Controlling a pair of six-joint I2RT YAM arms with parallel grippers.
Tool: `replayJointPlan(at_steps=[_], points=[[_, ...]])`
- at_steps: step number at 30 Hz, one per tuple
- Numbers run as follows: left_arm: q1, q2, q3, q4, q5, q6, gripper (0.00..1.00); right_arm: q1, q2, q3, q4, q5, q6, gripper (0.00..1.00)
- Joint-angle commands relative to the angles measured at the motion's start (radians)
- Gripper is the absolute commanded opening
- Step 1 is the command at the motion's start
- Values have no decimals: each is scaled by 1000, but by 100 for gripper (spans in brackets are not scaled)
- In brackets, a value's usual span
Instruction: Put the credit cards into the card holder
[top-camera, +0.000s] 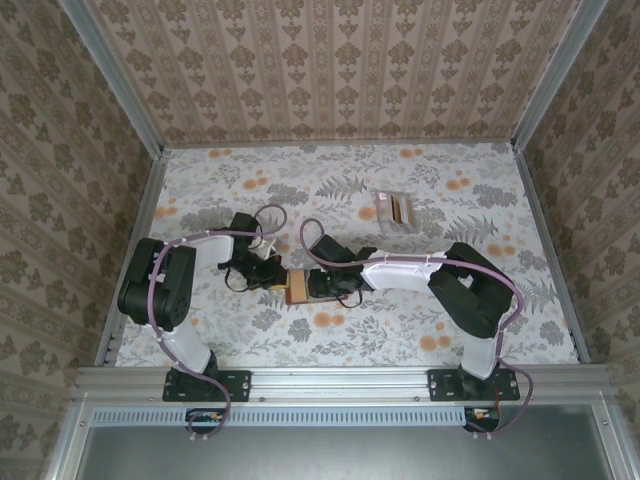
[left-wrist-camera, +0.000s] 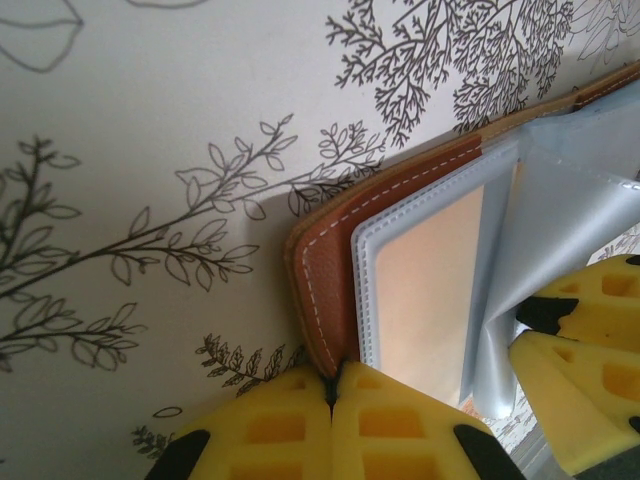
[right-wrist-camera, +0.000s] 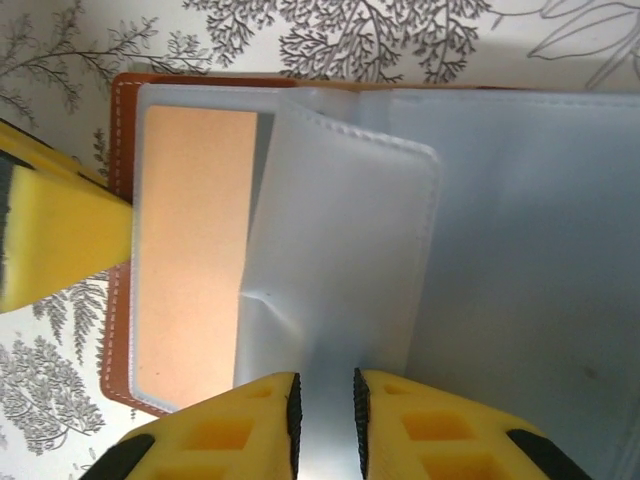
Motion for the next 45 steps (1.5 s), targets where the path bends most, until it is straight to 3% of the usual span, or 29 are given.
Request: replayJointPlan(at_steps=[1,12,19,25,45], points=[[-14,20,-5,-68,-33,28,0,6,17,38,59,-68,-9,24],[-13,15,-4,-66,-32,28,0,-10,6,64,207,-189,12,27],[-13,16,-5,-63,-29,28,0,-57,-181,-33,57,60,42,38],[-13,19,-2,-63,-30,28,0,-86,-199,-103,-31,47,46,39],[-12,22,-3,-63,-29,28,0,-66,-112,-127,-2,39,82,39]])
